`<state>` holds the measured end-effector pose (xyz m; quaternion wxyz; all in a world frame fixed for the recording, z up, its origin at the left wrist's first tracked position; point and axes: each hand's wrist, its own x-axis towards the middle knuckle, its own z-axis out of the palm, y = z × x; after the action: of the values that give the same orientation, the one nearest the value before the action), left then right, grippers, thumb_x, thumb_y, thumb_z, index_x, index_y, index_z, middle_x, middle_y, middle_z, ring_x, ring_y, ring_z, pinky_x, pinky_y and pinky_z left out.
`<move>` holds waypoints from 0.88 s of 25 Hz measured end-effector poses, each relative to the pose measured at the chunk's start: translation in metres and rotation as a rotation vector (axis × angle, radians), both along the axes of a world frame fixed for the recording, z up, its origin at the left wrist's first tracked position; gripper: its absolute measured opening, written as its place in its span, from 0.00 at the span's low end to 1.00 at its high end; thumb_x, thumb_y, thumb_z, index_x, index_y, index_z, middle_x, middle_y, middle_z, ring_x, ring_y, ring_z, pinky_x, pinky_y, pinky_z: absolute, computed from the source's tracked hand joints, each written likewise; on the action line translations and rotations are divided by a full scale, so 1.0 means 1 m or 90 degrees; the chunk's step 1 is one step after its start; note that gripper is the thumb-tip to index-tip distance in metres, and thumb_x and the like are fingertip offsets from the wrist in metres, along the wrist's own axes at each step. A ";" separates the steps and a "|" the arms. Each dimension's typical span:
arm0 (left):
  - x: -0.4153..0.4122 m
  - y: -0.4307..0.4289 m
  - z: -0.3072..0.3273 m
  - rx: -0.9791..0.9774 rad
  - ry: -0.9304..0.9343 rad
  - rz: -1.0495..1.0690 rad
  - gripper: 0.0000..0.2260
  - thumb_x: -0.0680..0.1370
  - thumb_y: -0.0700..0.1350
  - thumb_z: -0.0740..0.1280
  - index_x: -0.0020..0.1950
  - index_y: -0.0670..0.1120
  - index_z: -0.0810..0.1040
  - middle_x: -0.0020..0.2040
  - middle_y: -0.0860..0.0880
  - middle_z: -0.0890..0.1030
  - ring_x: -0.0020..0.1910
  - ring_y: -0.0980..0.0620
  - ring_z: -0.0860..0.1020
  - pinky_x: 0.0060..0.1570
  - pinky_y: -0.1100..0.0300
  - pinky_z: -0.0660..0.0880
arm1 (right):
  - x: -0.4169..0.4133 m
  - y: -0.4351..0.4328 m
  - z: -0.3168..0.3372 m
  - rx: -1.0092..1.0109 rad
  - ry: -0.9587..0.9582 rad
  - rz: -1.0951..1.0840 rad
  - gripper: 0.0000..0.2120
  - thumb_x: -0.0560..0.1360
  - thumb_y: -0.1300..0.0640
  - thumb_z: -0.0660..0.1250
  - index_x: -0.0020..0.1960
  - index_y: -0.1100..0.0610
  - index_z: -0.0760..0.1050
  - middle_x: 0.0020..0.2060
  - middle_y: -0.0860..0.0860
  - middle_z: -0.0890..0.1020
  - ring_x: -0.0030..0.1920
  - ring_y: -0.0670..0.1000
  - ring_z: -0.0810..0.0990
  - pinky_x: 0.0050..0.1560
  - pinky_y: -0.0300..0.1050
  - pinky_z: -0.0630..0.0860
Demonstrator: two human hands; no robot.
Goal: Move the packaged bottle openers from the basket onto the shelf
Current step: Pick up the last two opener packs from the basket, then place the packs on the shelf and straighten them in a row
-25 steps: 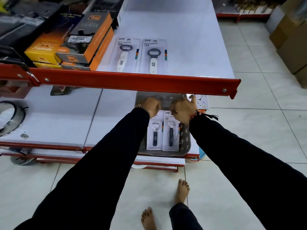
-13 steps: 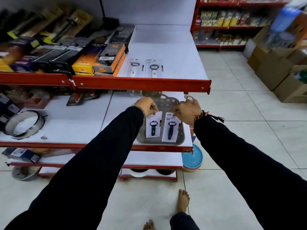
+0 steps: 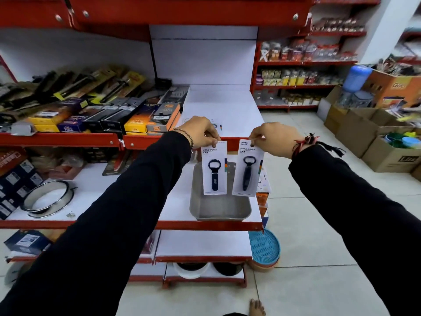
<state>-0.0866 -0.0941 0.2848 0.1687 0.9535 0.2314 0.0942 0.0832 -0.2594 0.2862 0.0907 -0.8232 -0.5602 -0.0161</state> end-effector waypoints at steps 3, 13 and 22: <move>0.009 0.008 0.035 0.016 -0.022 -0.003 0.08 0.76 0.42 0.71 0.53 0.45 0.86 0.45 0.52 0.85 0.42 0.59 0.79 0.51 0.64 0.75 | 0.010 0.005 0.039 0.037 -0.019 0.017 0.14 0.79 0.56 0.59 0.58 0.51 0.81 0.58 0.50 0.83 0.58 0.55 0.80 0.47 0.43 0.72; 0.089 0.057 0.136 0.052 -0.073 0.004 0.10 0.78 0.40 0.69 0.57 0.43 0.85 0.49 0.47 0.86 0.39 0.56 0.79 0.44 0.66 0.77 | 0.090 0.072 0.124 0.108 0.002 -0.018 0.13 0.77 0.58 0.61 0.57 0.54 0.82 0.58 0.52 0.83 0.60 0.56 0.79 0.51 0.41 0.67; 0.176 0.127 0.084 -0.056 0.006 0.032 0.09 0.76 0.42 0.70 0.54 0.43 0.87 0.46 0.48 0.86 0.44 0.53 0.79 0.55 0.56 0.82 | 0.158 0.147 0.088 -0.056 0.026 0.012 0.15 0.79 0.59 0.61 0.61 0.60 0.80 0.64 0.55 0.80 0.65 0.57 0.76 0.59 0.42 0.69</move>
<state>0.0895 0.0328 0.3687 0.2068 0.9394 0.2603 0.0835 0.2411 -0.1125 0.3744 0.0662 -0.8210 -0.5664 0.0260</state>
